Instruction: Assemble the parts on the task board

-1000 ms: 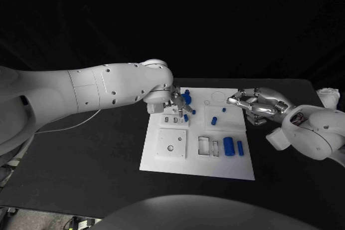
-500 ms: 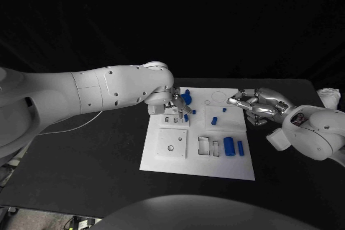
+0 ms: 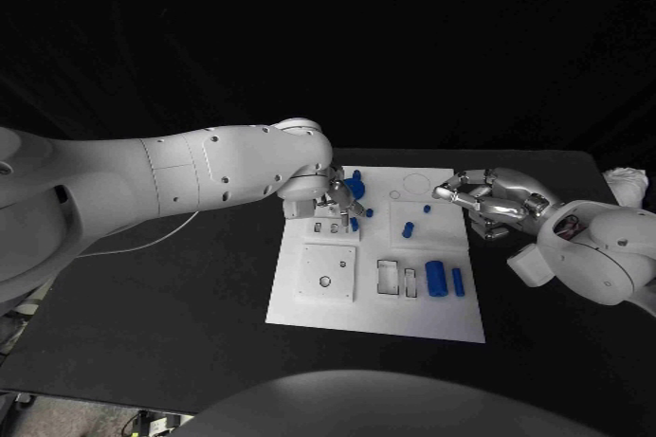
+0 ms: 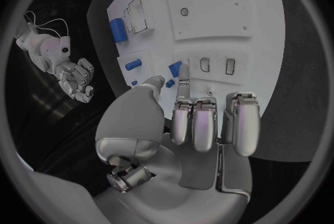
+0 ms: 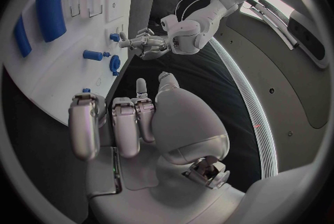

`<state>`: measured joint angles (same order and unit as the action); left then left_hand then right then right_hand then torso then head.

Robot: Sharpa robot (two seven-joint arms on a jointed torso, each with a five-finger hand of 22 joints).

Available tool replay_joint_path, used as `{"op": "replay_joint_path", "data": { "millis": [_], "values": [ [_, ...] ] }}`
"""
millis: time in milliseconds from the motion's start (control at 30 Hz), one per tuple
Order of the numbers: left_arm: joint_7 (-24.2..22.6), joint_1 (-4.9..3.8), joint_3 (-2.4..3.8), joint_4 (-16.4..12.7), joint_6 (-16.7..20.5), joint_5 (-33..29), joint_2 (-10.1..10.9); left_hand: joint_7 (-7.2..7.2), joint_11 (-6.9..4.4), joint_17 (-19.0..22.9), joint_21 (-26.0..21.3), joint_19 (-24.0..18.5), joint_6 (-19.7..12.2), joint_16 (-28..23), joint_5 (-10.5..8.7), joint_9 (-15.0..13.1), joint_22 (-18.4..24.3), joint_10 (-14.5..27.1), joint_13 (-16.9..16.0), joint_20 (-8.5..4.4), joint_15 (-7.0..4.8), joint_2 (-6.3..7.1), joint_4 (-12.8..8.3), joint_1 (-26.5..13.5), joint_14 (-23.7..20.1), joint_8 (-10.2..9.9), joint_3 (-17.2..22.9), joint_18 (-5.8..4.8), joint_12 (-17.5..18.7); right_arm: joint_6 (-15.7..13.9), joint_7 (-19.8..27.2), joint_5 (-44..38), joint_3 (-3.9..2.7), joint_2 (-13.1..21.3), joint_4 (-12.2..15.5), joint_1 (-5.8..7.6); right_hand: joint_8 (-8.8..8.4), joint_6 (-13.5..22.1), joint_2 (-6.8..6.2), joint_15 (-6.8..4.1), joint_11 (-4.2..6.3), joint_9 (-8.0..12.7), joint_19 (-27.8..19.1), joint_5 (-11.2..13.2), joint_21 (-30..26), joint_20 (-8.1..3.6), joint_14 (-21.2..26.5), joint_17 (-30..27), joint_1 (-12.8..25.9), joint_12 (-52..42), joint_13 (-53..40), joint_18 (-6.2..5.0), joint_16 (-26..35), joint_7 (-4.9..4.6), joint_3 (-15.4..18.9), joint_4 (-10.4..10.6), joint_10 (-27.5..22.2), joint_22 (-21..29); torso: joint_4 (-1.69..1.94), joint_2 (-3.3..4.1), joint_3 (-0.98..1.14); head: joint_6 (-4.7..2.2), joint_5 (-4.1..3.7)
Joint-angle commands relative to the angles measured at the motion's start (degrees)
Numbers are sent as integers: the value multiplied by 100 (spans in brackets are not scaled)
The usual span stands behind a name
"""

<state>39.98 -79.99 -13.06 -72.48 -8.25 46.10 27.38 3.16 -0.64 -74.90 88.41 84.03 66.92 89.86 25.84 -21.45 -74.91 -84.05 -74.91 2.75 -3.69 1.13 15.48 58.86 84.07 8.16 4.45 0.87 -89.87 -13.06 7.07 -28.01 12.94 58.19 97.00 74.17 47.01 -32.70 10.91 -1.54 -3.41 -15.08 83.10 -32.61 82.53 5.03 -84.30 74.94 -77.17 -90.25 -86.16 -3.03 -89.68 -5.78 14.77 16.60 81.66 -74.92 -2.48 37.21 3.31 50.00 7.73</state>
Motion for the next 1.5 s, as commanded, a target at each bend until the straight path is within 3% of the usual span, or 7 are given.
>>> {"op": "replay_joint_path", "data": {
  "millis": [33, 1167, 1500],
  "values": [
    [948, 12, 1, 16, -36, -74, -28, 6, -20, -1510, -40, 399, -46, 14, 20, -5, -1327, -595, -1509, 3, -3, 7, 0, 44, 593, -26, 29, -14, -13, 109, 1, -11, 0, 4, 5, -1, 14, -19, 14, 0, 206, -5, -51, -28, -28, -4, -570, 1506, -50, 25, -384, 60, -32, -20, 6, 5, 834, -1189, -2, -1, 1, 0, 0],
    [957, 45, 1, 145, -183, -103, -112, 24, -5, -1510, -108, 337, -107, 14, 28, -40, -1271, -595, -1509, 13, 10, 1, -35, 118, 593, -70, 79, 9, -13, 127, -27, -14, 0, 37, 10, -2, 19, -19, 20, 1, 203, -7, -71, -35, -48, -3, -570, 1506, -61, 25, -384, 53, -32, -23, -3, 4, 834, -1180, -1, 1, 2, 0, -15],
    [958, 91, 1, 186, -221, -103, -148, 25, -3, -1510, -125, 322, -110, 14, 26, -51, -1258, -595, -1509, 16, 12, 2, -52, 142, 593, -73, 92, 14, -13, 144, -33, -14, 0, 37, 9, -2, 21, -21, 20, 2, 203, -8, -80, -36, -58, -3, -570, 1506, -65, 25, -384, 50, -32, -23, -5, 3, 834, -1176, -3, -1, 2, 0, -28]
  ]
}}
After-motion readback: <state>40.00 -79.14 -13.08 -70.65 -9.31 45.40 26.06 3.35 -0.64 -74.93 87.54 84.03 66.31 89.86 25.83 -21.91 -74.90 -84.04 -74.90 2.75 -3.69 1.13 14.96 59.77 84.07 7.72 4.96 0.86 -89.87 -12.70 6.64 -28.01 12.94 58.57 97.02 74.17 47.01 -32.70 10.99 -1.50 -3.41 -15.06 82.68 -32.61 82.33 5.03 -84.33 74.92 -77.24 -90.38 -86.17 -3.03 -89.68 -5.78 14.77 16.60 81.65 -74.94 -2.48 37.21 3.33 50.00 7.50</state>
